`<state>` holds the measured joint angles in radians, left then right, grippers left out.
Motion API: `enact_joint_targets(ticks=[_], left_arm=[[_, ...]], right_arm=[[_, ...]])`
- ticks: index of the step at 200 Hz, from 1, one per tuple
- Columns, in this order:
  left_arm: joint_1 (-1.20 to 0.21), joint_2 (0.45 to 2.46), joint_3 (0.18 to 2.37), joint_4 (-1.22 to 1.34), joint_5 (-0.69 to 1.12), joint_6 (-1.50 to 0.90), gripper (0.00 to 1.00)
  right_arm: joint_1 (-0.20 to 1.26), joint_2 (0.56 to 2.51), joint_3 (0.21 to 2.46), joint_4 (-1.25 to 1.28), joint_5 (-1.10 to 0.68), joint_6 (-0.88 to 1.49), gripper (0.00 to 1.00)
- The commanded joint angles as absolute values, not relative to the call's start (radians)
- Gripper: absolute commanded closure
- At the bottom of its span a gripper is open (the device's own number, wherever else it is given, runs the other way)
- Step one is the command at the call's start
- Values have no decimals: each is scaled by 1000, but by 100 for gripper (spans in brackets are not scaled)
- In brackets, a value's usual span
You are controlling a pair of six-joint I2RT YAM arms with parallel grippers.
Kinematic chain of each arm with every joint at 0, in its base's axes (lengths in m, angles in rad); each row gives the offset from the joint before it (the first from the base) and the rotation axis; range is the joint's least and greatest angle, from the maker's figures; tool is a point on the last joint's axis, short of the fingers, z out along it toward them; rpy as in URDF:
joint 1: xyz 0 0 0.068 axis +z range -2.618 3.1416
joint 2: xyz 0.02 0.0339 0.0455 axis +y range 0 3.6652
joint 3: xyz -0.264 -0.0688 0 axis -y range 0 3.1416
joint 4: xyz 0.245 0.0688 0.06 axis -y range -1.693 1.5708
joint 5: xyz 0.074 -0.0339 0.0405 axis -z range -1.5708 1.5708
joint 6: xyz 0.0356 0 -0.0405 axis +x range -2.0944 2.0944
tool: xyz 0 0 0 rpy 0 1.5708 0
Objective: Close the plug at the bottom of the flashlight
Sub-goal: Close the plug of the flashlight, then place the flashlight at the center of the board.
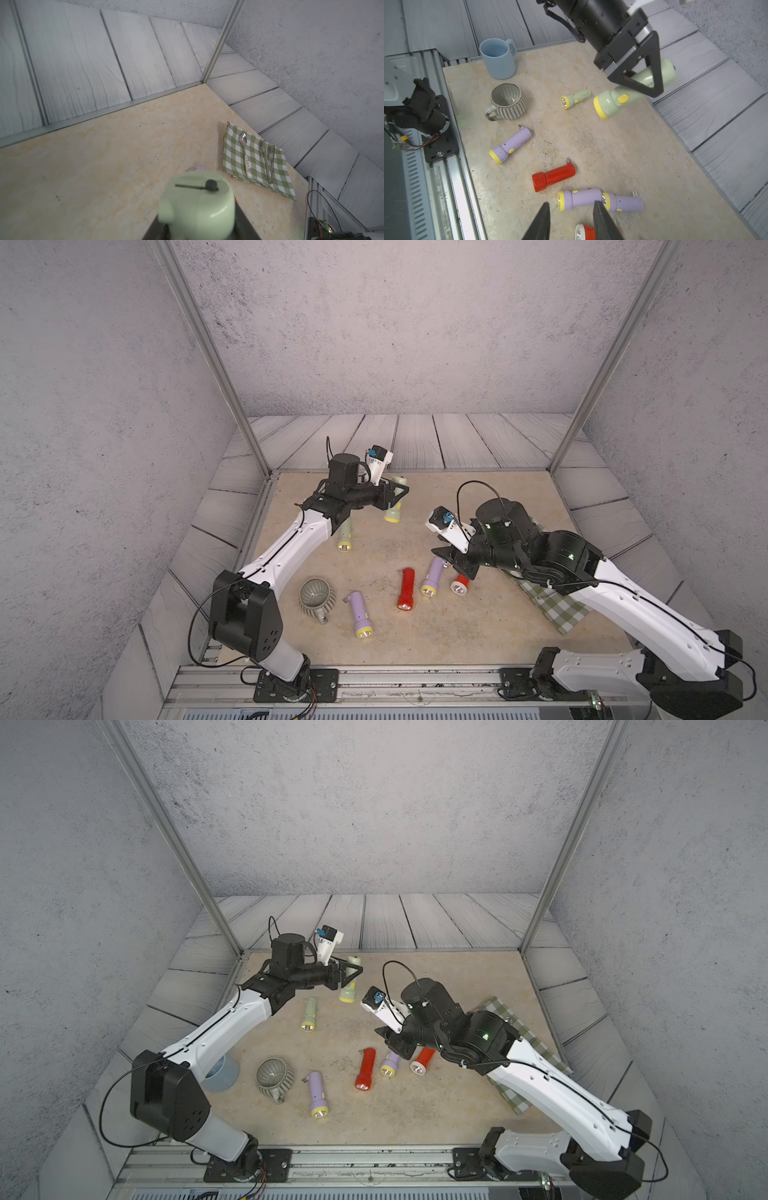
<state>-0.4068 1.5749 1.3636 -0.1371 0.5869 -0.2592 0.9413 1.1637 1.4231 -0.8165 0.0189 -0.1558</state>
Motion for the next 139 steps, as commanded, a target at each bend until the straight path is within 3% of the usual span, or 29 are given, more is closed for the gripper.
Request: enact_joint_targets(ticks=[1,72,139], left_arm=[[-381,1595,1390,-234,477,-365,100],[-359,1725,1373,-389,312,-498,100],[-357,1949,1456,-480,329,-518,100]], right_arm=[[937,1125,1392,-811,97,-87,63],[929,1054,1283,-814,221,5,62],[926,986,1201,-764,259,-9,61]])
